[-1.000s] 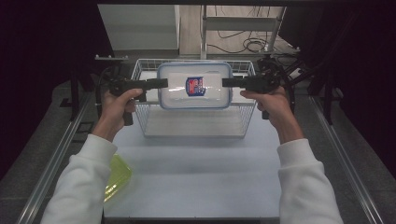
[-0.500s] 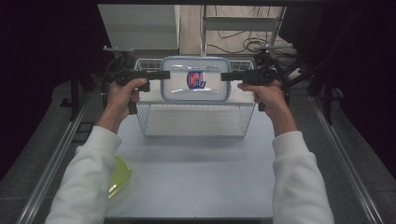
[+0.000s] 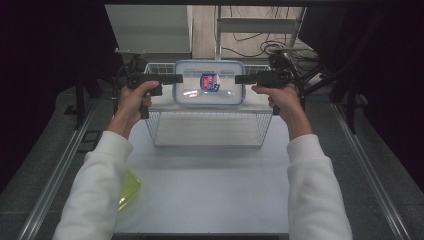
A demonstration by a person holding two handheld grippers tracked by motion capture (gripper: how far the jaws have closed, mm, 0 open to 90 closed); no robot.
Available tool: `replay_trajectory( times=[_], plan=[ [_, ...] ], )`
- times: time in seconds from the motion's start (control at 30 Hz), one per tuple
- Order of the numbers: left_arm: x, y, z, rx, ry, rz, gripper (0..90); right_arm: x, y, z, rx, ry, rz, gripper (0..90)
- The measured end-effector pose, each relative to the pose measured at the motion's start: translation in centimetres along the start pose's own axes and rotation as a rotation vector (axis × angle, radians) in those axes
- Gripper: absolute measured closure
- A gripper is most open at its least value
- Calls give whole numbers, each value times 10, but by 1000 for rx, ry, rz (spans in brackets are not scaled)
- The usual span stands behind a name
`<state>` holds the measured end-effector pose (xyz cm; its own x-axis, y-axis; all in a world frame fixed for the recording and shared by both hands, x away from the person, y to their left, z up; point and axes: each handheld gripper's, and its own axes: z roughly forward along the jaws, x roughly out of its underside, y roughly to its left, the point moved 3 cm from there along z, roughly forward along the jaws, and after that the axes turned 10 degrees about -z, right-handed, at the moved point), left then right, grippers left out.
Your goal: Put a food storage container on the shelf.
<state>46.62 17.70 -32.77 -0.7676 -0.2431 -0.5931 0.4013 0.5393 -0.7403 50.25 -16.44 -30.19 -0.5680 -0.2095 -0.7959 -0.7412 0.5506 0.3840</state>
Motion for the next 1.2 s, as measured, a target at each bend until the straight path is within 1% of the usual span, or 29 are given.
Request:
replay_trajectory(
  times=[0.03,0.13,0.17,0.2,0.23,0.33,0.43,0.5,0.57,0.6,0.63,0.67,0.73,0.77,0.87,0.93,0.97,1.0,1.03,1.07,1.1,1.13,1.17,1.2],
  plan=[
    [-1,1,1,1,-2,-10,526,-1,-1,1,1,-1,18,493],
    [-4,6,3,4,-3,-40,526,-4,-2,4,28,13,44,484],
    [-5,8,4,5,-5,-46,526,-5,-3,5,41,17,59,482],
    [-6,9,6,7,-9,-63,525,-6,-3,6,46,21,70,481],
    [-7,10,7,7,-7,-66,524,-7,-4,7,57,25,84,481],
    [-10,14,11,3,-3,-84,514,-7,-8,9,66,15,121,479],
    [-12,18,13,5,-9,-106,507,-7,-11,12,88,0,161,474],
    [-13,20,16,-6,-22,-116,503,-7,-13,14,95,-5,191,472],
    [-14,22,18,-27,-33,-122,499,-6,-15,16,106,-5,203,467],
    [-13,24,20,-58,-35,-115,496,-6,-15,17,117,-4,203,472],
    [-13,24,20,-50,-45,-114,515,-6,-15,19,155,6,192,498],
    [-12,25,21,-53,-52,-114,518,-5,-15,20,156,-1,194,502],
    [-12,24,22,-60,-56,-112,493,-5,-15,21,165,-18,193,496],
    [-11,24,22,-64,-59,-111,468,-4,-14,21,167,-22,193,479],
    [-9,22,21,-81,-69,-91,413,-4,-11,21,168,-16,172,411],
    [-7,15,17,-73,-83,-58,392,-5,-7,15,163,-46,149,408],
    [-6,13,16,-74,-86,-44,383,-6,-4,11,158,-69,128,406],
    [-3,7,13,-69,-98,-21,377,-7,-2,9,155,-77,118,405],
    [-1,3,11,-65,-102,-11,362,-6,2,4,139,-92,89,402],
    [3,-3,9,-68,-110,7,343,-6,5,2,134,-96,74,399],
    [7,-8,6,-76,-114,28,320,-5,9,-2,133,-100,47,397],
    [7,-8,6,-76,-114,28,313,-5,9,-2,133,-100,47,397],
    [16,-19,0,-93,-112,86,301,0,19,-9,139,-92,-17,392],
    [20,-23,-2,-94,-111,101,291,2,22,-12,145,-83,-39,391]
  ],
)
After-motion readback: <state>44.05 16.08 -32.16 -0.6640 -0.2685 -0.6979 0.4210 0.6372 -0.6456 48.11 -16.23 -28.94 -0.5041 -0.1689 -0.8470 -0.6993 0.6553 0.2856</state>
